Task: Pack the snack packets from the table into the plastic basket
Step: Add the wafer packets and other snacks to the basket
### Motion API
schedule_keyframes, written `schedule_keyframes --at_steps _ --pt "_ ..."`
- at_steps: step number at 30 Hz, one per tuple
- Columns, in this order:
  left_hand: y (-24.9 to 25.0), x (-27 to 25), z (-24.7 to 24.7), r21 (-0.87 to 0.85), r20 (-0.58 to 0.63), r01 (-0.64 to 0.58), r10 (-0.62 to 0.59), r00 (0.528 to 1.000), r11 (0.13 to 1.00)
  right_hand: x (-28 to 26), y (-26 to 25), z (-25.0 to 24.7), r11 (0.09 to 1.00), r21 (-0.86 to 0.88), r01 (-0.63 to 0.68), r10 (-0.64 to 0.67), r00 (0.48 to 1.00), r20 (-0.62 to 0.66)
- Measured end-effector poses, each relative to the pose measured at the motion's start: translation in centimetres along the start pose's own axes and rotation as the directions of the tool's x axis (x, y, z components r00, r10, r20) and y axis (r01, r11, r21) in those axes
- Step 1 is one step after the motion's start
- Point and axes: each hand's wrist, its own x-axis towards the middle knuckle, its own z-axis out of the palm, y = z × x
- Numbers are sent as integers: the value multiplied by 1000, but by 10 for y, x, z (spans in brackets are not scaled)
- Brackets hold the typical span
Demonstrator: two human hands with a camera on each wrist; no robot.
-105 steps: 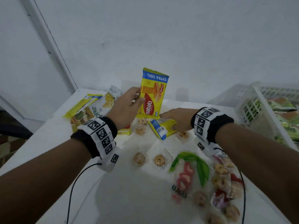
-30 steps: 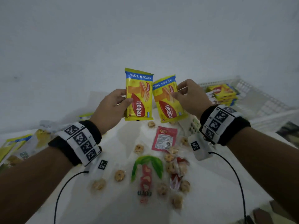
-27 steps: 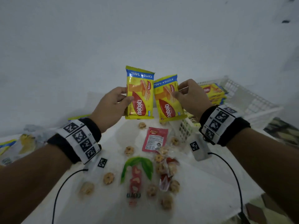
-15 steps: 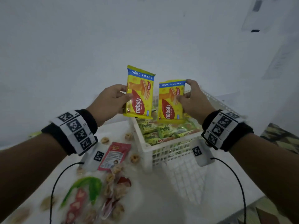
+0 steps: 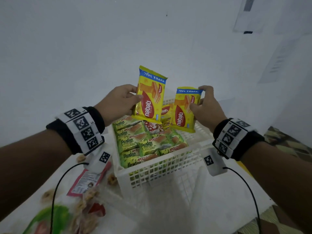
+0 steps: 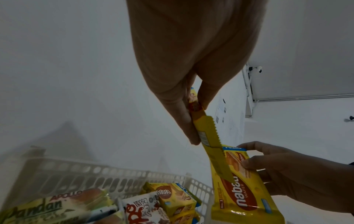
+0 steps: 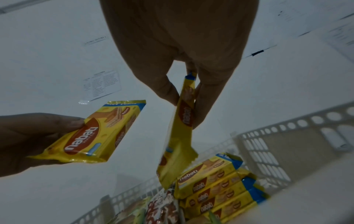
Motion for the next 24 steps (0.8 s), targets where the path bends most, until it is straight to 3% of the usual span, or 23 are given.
schedule_keyframes --at_steps 10,20,24 --pt "12 34 34 41 62 4 -7 998 999 30 24 -19 998 -31 -57 55 996 -73" --pt "28 69 79 61 -50 49 -46 998 997 96 44 -55 954 -292 71 -46 995 91" --pt "29 79 90 70 -89 76 -69 994 995 115 53 -57 861 -466 202 -111 970 215"
